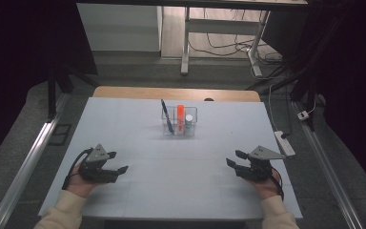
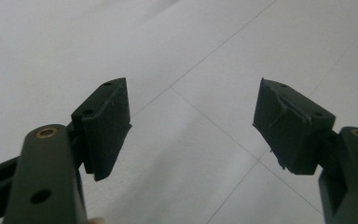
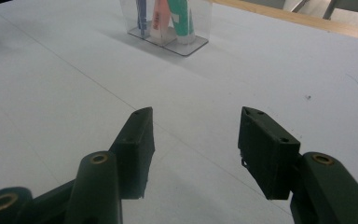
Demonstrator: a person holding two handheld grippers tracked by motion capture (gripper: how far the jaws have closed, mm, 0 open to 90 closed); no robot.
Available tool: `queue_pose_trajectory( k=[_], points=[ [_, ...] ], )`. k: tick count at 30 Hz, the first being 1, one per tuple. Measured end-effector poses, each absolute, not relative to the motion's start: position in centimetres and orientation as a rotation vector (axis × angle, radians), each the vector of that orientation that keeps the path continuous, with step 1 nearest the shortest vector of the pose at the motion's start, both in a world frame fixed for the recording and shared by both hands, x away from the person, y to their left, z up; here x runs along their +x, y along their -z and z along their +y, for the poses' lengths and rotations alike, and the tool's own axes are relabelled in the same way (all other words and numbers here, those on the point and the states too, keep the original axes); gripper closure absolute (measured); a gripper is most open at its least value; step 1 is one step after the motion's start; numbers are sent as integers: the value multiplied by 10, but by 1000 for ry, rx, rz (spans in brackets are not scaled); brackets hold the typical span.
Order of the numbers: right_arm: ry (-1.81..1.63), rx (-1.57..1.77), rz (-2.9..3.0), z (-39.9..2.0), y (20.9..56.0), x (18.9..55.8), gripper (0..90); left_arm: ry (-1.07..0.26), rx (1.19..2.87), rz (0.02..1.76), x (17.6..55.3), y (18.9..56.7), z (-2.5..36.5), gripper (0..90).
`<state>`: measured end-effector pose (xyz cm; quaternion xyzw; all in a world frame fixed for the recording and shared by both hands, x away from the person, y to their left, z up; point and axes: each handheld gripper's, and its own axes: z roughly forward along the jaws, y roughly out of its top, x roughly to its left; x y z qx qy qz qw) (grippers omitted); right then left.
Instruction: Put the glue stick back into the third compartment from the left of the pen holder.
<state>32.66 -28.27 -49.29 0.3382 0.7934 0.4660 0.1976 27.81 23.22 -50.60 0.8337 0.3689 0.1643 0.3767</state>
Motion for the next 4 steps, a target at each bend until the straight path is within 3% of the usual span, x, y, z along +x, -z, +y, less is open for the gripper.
queue_pose_trajectory(
  k=[4],
  points=[
    [-1302,936,2226,-282,494,327,445,-420,2130,945,278,506,232,270]
  ],
)
